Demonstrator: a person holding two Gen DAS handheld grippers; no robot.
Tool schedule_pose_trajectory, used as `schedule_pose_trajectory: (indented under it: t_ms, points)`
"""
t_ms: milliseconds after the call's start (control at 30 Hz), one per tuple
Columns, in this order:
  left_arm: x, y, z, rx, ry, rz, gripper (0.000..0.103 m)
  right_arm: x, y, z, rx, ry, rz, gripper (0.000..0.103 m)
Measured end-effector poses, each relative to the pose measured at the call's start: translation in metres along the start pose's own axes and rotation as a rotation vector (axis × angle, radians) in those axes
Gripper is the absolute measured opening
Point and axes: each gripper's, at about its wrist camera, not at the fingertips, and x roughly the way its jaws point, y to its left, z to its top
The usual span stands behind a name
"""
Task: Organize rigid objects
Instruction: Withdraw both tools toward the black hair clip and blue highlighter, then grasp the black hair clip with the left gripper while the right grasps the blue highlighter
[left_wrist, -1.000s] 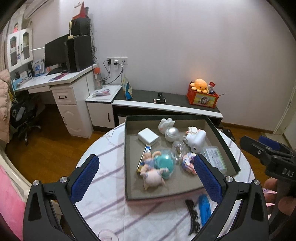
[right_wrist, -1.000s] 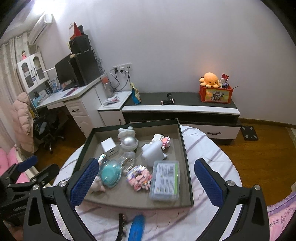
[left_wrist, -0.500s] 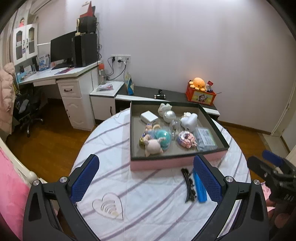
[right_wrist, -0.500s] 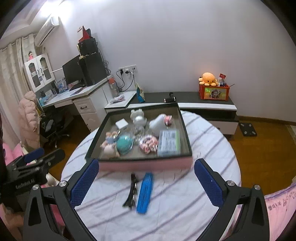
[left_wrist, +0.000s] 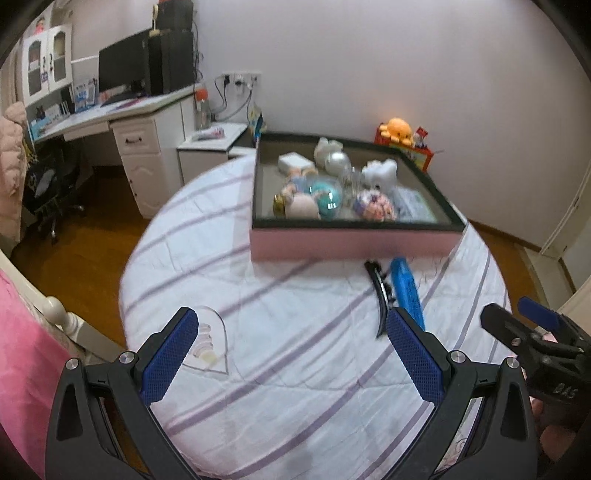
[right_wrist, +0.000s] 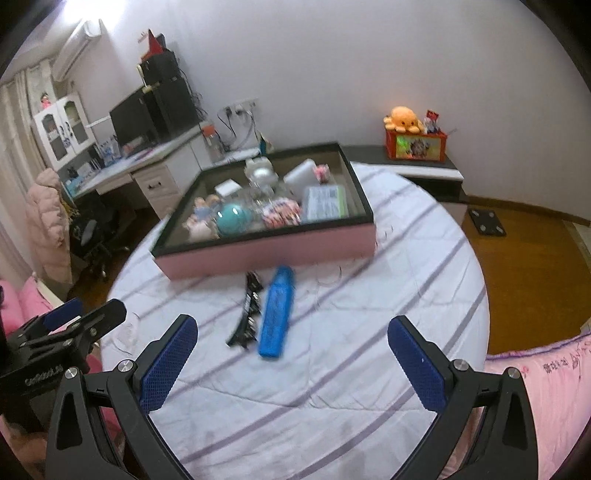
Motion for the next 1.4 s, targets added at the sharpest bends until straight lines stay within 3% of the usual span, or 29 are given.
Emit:
schedule_pose_trajectory:
  t_ms: [300,500,800,967,1033,1400]
  points:
    - [0.03,-0.009,-0.008,0.032,0.048,0.024,0.103,0.045,-0.001,-0.013,-0.017,0.088,-0.011,0.102]
    - [0.048,-0.01,-0.007,0.033,0.068,0.018,0.103,0.071,-0.004,-0.011,-0.017,0.126,-0.005,0.073]
    - [0.071,-0.022,-0.001,0.05,0.09,-0.003,0.103,0.098,0.007,-0.004,-0.097,0.15,-0.001,0.062]
    - [0.081,-0.032,-0.001,0.069,0.1,-0.02,0.103,0.099,0.008,-0.004,-0.174,0.116,-0.055,0.032]
    - [0.085,-0.04,0.0,0.08,0.102,-0.032,0.103,0.096,0.0,-0.005,-0.16,0.103,-0.037,0.028]
    - [0.118,-0.064,0.009,0.111,0.135,-0.042,0.102,0.092,-0.027,0.002,-0.094,0.084,-0.013,0.026]
